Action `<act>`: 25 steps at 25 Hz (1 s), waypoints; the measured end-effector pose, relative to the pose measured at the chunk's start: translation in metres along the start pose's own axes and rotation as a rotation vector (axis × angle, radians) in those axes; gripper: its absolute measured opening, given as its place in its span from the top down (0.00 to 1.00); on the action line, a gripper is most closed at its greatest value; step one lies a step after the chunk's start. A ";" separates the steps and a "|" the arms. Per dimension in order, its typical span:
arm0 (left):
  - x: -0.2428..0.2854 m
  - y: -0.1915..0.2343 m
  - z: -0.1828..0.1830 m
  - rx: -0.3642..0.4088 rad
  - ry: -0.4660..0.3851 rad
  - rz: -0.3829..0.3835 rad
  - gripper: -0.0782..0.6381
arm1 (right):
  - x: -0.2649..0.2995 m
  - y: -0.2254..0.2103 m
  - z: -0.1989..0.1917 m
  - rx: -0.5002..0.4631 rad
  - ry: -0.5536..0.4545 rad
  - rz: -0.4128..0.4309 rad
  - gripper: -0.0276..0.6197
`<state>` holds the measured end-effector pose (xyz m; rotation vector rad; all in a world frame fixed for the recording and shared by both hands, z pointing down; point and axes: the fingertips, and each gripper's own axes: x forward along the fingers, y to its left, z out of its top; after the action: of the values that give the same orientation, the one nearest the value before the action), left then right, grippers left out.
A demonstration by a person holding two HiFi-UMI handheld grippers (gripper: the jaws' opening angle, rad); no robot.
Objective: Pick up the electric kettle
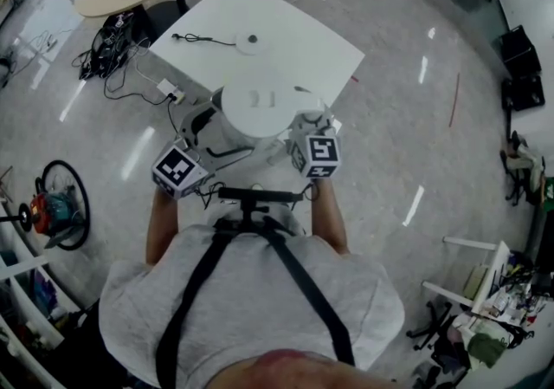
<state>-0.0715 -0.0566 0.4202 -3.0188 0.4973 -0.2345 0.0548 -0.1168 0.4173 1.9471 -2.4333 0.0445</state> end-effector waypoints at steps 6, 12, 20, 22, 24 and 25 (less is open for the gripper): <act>-0.004 0.003 -0.002 -0.002 -0.002 0.001 0.19 | 0.002 0.004 0.001 -0.014 0.005 -0.007 0.95; -0.007 0.008 -0.002 0.003 0.002 0.002 0.19 | 0.006 0.008 0.001 -0.017 0.004 -0.003 0.95; -0.009 0.012 -0.002 0.005 0.004 0.005 0.19 | 0.011 0.010 0.001 -0.023 0.010 0.000 0.95; -0.008 0.013 -0.002 0.005 0.004 0.006 0.19 | 0.012 0.010 0.003 -0.018 0.012 0.001 0.95; -0.008 0.015 -0.002 0.005 0.005 0.005 0.19 | 0.014 0.012 0.007 -0.015 0.000 0.004 0.95; -0.008 0.016 -0.002 0.005 0.007 0.005 0.19 | 0.015 0.011 0.007 -0.018 -0.003 0.004 0.95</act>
<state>-0.0839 -0.0689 0.4201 -3.0124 0.5034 -0.2450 0.0404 -0.1290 0.4113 1.9363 -2.4308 0.0201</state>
